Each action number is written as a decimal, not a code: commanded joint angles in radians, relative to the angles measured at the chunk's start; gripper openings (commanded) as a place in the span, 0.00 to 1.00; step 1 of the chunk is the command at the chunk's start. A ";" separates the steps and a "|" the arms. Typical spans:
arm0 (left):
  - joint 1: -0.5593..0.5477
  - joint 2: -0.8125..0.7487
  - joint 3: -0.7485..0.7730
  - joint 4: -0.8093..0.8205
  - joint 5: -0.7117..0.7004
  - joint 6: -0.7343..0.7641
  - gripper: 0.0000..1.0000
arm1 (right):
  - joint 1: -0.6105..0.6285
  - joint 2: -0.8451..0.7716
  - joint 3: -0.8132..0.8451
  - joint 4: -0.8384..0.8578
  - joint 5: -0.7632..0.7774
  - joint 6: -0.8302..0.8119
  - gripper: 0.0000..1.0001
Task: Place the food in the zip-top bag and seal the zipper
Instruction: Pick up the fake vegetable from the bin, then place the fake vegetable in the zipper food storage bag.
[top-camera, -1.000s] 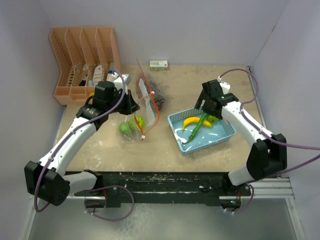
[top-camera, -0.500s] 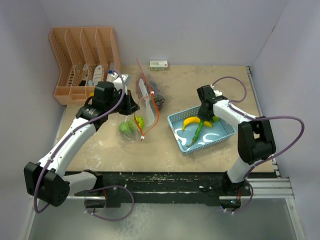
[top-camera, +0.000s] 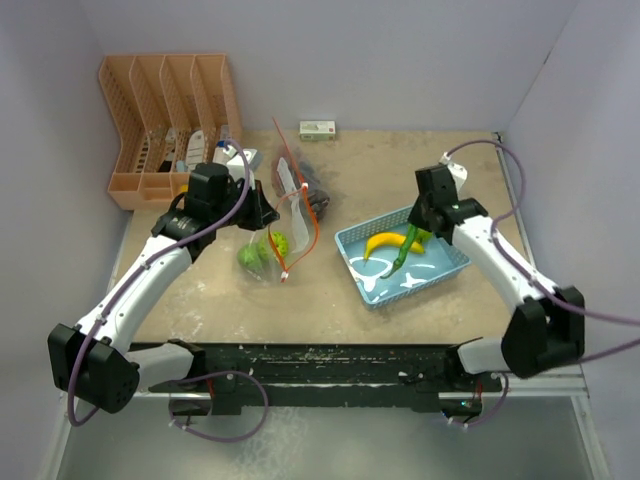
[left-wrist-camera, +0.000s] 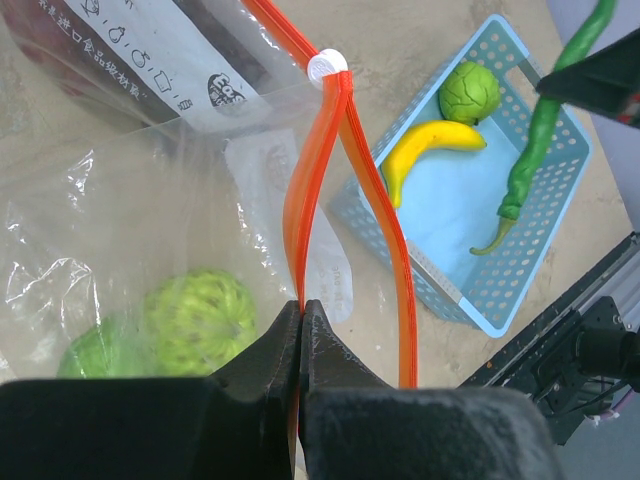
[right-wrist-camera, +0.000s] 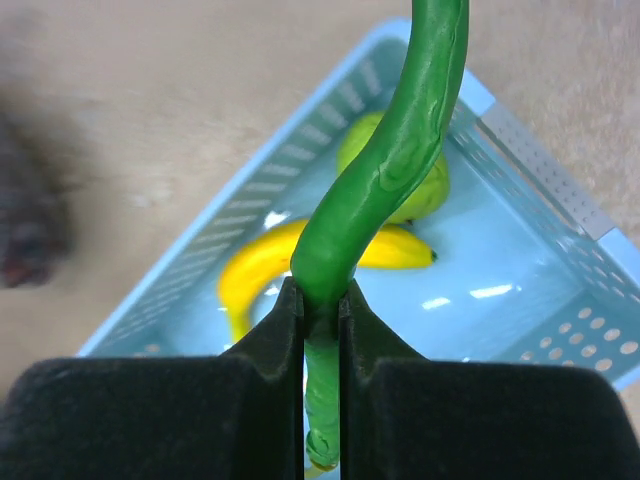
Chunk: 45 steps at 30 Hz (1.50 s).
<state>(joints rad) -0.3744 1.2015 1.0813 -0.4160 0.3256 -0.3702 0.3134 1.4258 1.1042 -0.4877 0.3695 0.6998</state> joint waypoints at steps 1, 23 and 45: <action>-0.003 -0.014 -0.001 0.022 0.009 0.016 0.00 | 0.012 -0.200 -0.012 0.153 -0.092 -0.074 0.00; -0.003 -0.022 -0.010 0.036 0.027 -0.013 0.00 | 0.537 -0.133 0.076 0.849 0.082 -0.270 0.00; -0.004 -0.023 0.055 0.037 0.051 -0.039 0.00 | 0.772 0.042 -0.041 1.035 0.346 -0.240 0.00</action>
<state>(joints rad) -0.3744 1.2015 1.0748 -0.4126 0.3492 -0.3847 1.0485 1.4429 1.0836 0.4076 0.5564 0.4694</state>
